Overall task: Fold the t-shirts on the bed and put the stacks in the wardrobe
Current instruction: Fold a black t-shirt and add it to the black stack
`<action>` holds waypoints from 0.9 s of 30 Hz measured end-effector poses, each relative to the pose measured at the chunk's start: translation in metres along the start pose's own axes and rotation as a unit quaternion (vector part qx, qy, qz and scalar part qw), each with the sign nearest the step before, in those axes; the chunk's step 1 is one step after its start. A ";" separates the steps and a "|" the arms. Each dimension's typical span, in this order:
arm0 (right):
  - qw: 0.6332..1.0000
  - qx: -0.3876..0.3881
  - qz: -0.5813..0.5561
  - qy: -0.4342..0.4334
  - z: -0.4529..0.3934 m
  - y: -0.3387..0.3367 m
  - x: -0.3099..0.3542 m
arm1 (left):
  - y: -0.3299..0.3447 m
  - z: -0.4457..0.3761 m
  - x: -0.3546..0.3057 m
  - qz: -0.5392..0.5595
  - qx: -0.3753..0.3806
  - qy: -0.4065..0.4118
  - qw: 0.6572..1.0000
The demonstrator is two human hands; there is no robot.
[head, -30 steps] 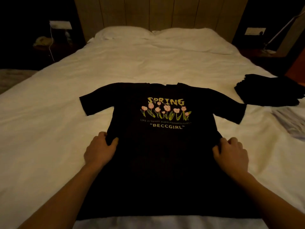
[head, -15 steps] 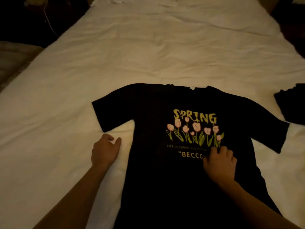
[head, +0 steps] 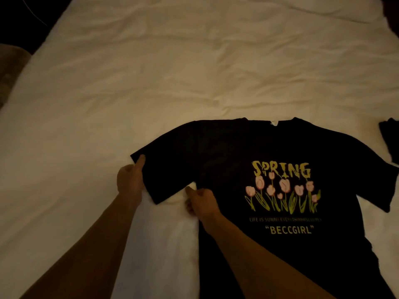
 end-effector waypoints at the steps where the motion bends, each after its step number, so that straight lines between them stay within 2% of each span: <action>1: 0.997 -0.013 -0.074 0.029 -0.003 0.009 -0.006 | 0.002 -0.007 -0.002 0.021 0.007 -0.016 1.000; 3: 0.982 -0.027 -0.172 0.079 -0.004 0.027 -0.012 | 0.010 -0.021 -0.005 0.068 0.028 -0.050 0.996; 6: 0.964 -0.029 -0.232 0.127 -0.001 0.053 -0.014 | 0.023 -0.030 -0.009 0.091 0.087 -0.066 0.990; 11: 0.922 -0.044 -0.359 0.138 0.020 0.067 0.006 | 0.007 -0.018 -0.071 0.036 0.063 0.082 0.994; 14: 0.887 -0.021 -0.430 0.164 0.034 0.070 0.010 | 0.006 0.006 -0.107 0.014 0.026 0.131 0.991; 20: 0.807 -0.081 -0.551 0.197 0.047 0.017 0.018 | 0.087 0.073 -0.172 -0.057 0.075 0.229 0.969; 23: 0.808 -0.096 -0.554 0.173 0.042 -0.023 0.021 | 0.140 0.110 -0.184 -0.099 0.096 0.276 0.951; 25: 0.811 -0.113 -0.550 0.166 0.038 -0.055 0.019 | 0.182 0.133 -0.183 -0.110 0.151 0.272 0.944; 26: 0.805 -0.116 -0.559 0.160 0.035 -0.072 0.016 | 0.209 0.147 -0.178 -0.125 0.220 0.253 0.934; 27: 0.796 -0.108 -0.575 0.154 0.032 -0.087 0.013 | 0.238 0.164 -0.169 -0.161 0.309 0.229 0.909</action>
Point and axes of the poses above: each hand's wrist, its own z-axis away from the middle knuckle, its own y-axis out of the palm, x = y × z, the point moved 10 cm from there along -z, towards the middle knuckle, and after that the axes turned 15 degrees about -z, right-handed, at the moved point
